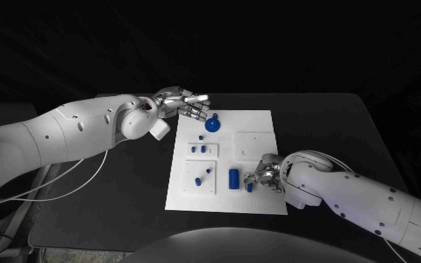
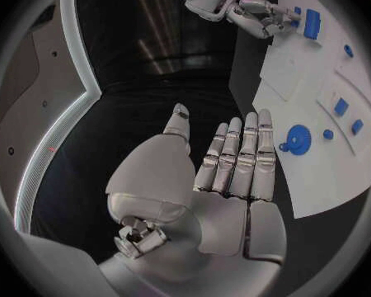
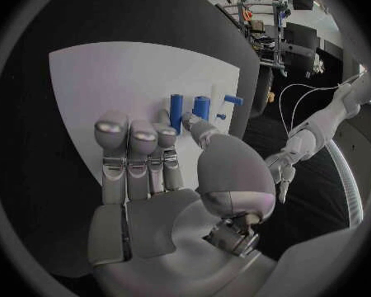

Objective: Assemble the parts on the task board

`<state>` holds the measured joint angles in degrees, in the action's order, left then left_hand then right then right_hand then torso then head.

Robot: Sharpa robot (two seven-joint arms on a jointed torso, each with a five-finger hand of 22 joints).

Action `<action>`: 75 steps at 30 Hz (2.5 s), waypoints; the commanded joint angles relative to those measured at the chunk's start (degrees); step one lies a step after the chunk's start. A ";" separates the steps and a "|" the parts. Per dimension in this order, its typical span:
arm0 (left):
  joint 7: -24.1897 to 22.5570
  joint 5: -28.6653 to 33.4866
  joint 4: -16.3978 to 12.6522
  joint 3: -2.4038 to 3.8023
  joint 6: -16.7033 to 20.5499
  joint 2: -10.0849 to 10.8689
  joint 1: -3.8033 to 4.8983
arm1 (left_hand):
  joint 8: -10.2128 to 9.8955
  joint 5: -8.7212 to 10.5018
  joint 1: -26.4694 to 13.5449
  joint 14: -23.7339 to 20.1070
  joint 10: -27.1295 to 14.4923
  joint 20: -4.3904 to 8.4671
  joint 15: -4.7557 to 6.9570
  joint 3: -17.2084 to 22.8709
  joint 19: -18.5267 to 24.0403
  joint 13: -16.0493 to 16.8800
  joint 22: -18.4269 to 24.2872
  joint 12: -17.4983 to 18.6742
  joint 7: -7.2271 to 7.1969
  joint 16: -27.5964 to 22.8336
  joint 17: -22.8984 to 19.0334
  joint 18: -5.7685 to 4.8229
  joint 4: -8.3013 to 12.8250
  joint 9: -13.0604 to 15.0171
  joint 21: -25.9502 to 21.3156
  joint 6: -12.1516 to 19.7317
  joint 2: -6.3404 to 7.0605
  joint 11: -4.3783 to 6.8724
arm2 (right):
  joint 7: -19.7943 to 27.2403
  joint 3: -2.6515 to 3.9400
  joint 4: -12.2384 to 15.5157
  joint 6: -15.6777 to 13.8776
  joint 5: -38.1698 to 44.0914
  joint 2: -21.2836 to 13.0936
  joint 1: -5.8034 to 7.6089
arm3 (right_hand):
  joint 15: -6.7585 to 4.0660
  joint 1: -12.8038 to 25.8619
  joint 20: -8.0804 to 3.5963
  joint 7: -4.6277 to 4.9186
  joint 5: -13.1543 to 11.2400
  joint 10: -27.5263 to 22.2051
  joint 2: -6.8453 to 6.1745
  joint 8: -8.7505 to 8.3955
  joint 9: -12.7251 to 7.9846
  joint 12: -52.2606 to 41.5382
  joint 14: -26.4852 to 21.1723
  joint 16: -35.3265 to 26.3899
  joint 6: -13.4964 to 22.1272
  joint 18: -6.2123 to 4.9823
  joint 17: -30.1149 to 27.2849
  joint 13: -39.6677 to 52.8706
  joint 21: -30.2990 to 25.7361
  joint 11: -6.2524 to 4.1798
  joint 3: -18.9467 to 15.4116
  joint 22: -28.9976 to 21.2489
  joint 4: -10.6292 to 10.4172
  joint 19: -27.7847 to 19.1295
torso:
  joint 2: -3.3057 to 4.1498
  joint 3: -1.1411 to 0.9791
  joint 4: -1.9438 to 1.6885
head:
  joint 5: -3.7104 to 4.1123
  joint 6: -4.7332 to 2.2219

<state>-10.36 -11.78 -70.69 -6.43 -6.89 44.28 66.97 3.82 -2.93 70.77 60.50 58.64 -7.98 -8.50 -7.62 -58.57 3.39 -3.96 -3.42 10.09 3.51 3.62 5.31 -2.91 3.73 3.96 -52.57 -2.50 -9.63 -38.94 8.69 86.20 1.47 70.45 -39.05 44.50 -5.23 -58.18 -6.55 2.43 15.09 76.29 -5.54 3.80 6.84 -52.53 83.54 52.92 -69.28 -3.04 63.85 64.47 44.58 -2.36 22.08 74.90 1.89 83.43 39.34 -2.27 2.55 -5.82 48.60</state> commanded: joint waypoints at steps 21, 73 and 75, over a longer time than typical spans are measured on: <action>0.33 0.49 0.39 0.01 -1.98 -0.38 -0.07 | -0.17 0.28 -0.21 -0.20 -0.69 -0.04 -0.48 0.04 0.08 0.00 -0.01 -0.01 0.03 0.16 -0.01 -0.69 -0.35 -0.05 -0.05 0.86 0.21 -0.01 | 0.42 -0.14 0.67 -1.17 1.86 0.28 -0.17 | -0.21 1.09 -0.11 -0.03 -5.39 0.71 -1.13 -0.15 0.15 0.19 0.21 0.01 -0.60 0.20 -0.26 -0.02 -0.15 -0.16 -0.37 5.31 -2.96 0.57 | -0.04 -0.06 0.11 | 0.08 0.06; 0.31 -0.15 0.73 -0.01 -2.03 -0.24 -0.11 | -0.17 0.28 0.05 -0.27 -0.77 -0.07 -0.50 0.09 0.14 0.00 -0.01 -0.02 0.03 0.16 -0.01 -0.67 -0.09 -0.05 -0.06 1.00 0.13 -0.02 | 5.28 -0.15 3.42 2.15 -2.88 -4.00 -2.54 | -0.19 -6.56 -0.07 0.12 -8.23 0.02 -1.56 -0.12 0.49 0.93 0.17 -1.35 -0.68 0.04 -0.39 -0.63 -1.94 0.00 -8.34 5.14 -1.62 0.58 | -0.01 -0.04 0.02 | 0.58 -0.01; 0.30 -0.15 0.73 -0.01 -2.04 -0.24 -0.11 | -0.17 0.28 0.05 -0.27 -0.77 -0.07 -0.50 0.09 0.14 0.00 -0.01 -0.02 0.03 0.16 -0.01 -0.67 -0.09 -0.05 -0.06 1.00 0.13 -0.02 | 5.06 -0.15 3.16 1.76 -2.89 -3.86 -2.56 | -0.20 -6.00 -0.07 0.04 -8.16 0.11 -0.91 -0.16 0.49 0.82 0.20 -1.29 -0.76 0.07 -0.36 -0.58 -1.82 -0.05 -8.06 5.17 -1.87 0.60 | -0.04 0.00 0.02 | 0.57 -0.04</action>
<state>-9.49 -11.75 -69.89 -6.46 -7.99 44.05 66.91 3.82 -2.93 70.78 60.29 58.28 -7.98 -8.71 -7.62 -58.57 3.39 -3.95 -3.42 10.12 3.51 3.62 5.31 -2.91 3.74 3.96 -51.78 -2.50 -9.68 -34.16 8.54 89.53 3.08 67.64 -42.98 42.02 -5.18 -63.99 -6.76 2.42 6.56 76.27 -6.66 3.43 7.38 -51.42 83.50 51.42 -69.65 -3.03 63.45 63.82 42.58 -2.15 13.88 74.90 -0.01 83.63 39.33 -2.32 2.59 -5.20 48.61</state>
